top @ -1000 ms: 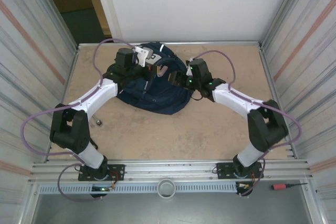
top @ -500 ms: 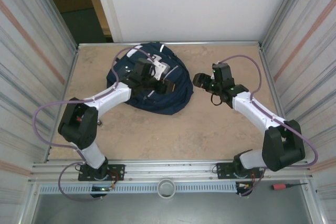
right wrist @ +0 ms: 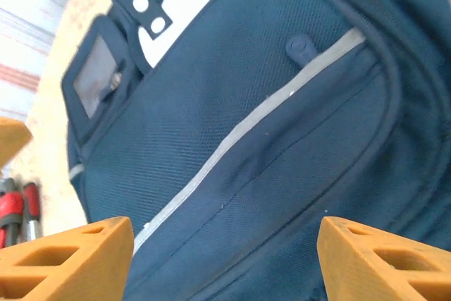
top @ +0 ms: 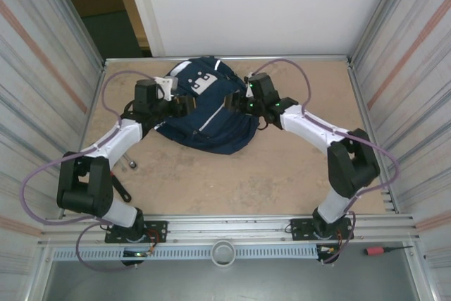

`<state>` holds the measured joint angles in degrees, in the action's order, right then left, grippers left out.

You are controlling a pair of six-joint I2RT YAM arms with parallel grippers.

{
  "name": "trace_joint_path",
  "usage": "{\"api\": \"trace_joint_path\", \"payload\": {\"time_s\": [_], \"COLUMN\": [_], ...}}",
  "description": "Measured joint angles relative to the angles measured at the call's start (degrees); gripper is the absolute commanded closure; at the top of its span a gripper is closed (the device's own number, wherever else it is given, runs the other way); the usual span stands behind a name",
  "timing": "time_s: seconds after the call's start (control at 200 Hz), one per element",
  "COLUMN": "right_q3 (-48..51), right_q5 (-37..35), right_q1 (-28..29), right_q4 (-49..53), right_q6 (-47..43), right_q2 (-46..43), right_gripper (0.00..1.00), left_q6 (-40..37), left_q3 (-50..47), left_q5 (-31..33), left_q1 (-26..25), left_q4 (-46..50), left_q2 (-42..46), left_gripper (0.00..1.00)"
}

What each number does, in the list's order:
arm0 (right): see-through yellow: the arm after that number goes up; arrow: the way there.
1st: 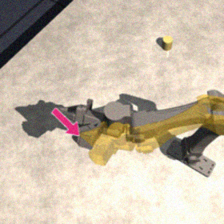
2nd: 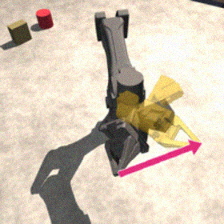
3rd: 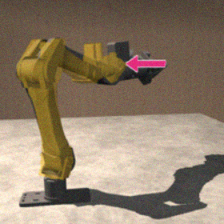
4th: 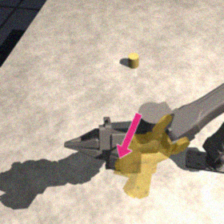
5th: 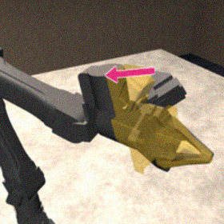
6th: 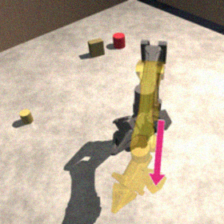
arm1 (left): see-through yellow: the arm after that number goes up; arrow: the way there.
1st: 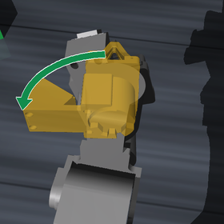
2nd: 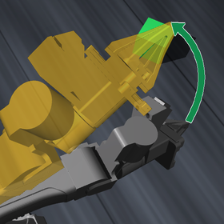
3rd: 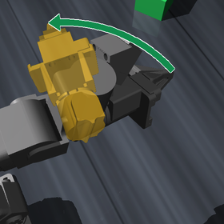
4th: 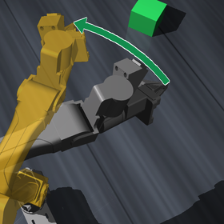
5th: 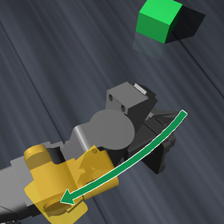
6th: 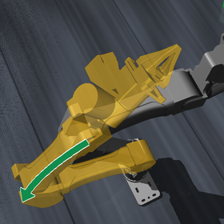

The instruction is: Pack the student bag

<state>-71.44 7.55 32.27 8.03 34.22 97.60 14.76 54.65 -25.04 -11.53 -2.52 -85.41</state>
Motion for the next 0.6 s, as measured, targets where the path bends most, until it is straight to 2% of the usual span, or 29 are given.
{"api": "trace_joint_path", "payload": {"time_s": [0.19,0.316,0.421,0.501,0.601], "right_q3": [0.0,-0.3,-1.6,-2.4,-2.6], "right_q5": [1.2,4.1,6.1,7.3,8.4], "right_q1": [-1.5,-2.5,-2.7,-2.7,-2.8], "right_q4": [0.6,-0.3,-0.9,-1.6,-2.1], "right_q6": [1.4,2.8,3.4,4.4,5.2], "right_q2": [5.9,8.3,10.1,10.9,11.2], "right_gripper": [0.30,0.35,0.48,0.64,0.79], "left_q6": [0.7,1.1,1.7,1.8,2.0], "left_q3": [-0.1,-0.1,-0.1,-0.1,-0.7], "left_q5": [0.6,0.6,0.4,0.4,0.4], "left_q1": [0.5,-0.2,-1.0,-1.6,-1.7], "left_q4": [1.2,1.3,1.4,1.4,0.8], "left_q2": [-3.1,-5.9,-7.6,-8.2,-8.6], "left_gripper": [0.37,0.43,0.50,0.55,0.61]}}
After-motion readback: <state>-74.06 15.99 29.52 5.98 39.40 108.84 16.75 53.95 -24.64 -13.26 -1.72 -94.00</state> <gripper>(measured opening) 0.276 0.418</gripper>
